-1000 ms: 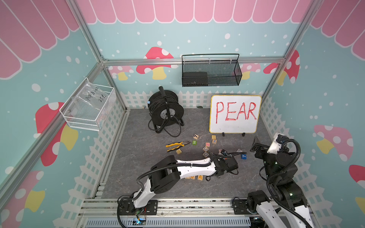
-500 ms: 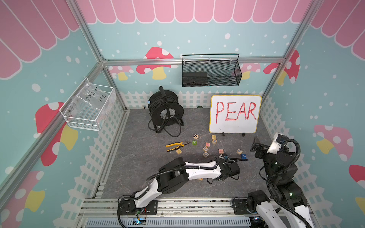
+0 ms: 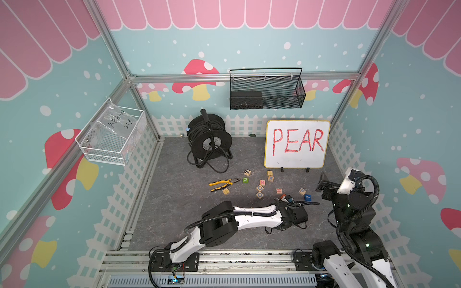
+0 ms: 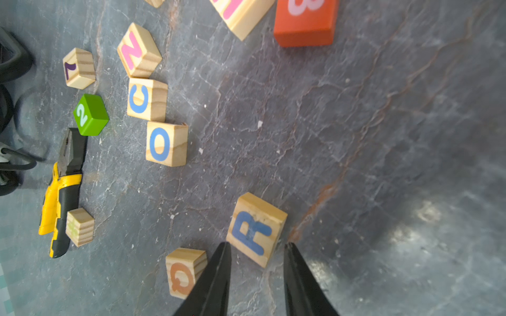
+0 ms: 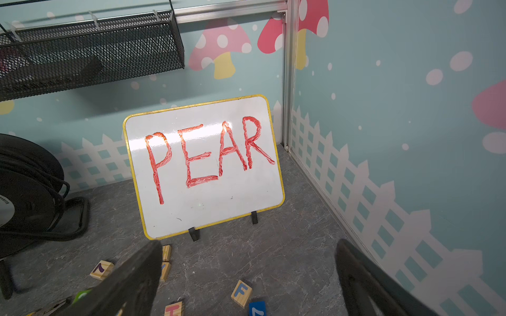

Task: Spell the uppercase word “pear” with letter blocks
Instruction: Place the letter block at the center of the board, then pick up the letter block from the center of the board.

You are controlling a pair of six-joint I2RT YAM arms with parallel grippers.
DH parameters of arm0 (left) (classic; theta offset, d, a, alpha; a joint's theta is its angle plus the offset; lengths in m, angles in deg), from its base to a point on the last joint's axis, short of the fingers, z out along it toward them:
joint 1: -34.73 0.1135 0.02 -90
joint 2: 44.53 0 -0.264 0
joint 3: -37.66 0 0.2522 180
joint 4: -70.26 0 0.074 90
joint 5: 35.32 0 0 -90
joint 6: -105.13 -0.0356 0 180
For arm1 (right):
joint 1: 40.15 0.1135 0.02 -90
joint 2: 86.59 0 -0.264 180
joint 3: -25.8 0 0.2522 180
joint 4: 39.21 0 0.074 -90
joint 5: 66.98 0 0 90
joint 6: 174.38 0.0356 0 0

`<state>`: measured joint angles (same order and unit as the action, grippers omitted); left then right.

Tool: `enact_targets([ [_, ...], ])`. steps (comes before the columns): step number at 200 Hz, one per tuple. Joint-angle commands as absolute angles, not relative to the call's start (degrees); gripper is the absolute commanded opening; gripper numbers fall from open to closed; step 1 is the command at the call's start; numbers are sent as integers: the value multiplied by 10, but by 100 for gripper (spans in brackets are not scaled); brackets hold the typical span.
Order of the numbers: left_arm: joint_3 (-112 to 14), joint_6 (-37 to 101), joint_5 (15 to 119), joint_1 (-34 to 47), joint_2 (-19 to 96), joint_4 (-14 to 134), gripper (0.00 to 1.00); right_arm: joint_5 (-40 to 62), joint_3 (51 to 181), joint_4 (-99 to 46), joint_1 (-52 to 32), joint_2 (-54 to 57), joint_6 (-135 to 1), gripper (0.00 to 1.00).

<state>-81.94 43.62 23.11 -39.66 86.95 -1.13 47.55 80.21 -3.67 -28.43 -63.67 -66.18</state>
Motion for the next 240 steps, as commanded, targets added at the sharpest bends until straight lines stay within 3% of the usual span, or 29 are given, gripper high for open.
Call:
enact_targets([
  [1, -837, 445, 236, -399, 879, -18, 36, 482, 797, -49, -283, -639, -669, 99],
  [22, -832, 449, 252, -393, 865, -10, 38, 482, 797, -49, -282, -640, -671, 100],
  [113, -600, 642, 540, -271, 706, 194, 49, 447, 800, -86, -283, -607, -650, 99],
  [156, -595, 680, 557, -266, 695, 204, 49, 395, 790, -119, -283, -581, -641, 99],
  [240, -649, 673, 496, -264, 759, 166, 49, 379, 785, -115, -283, -608, -648, 99],
])
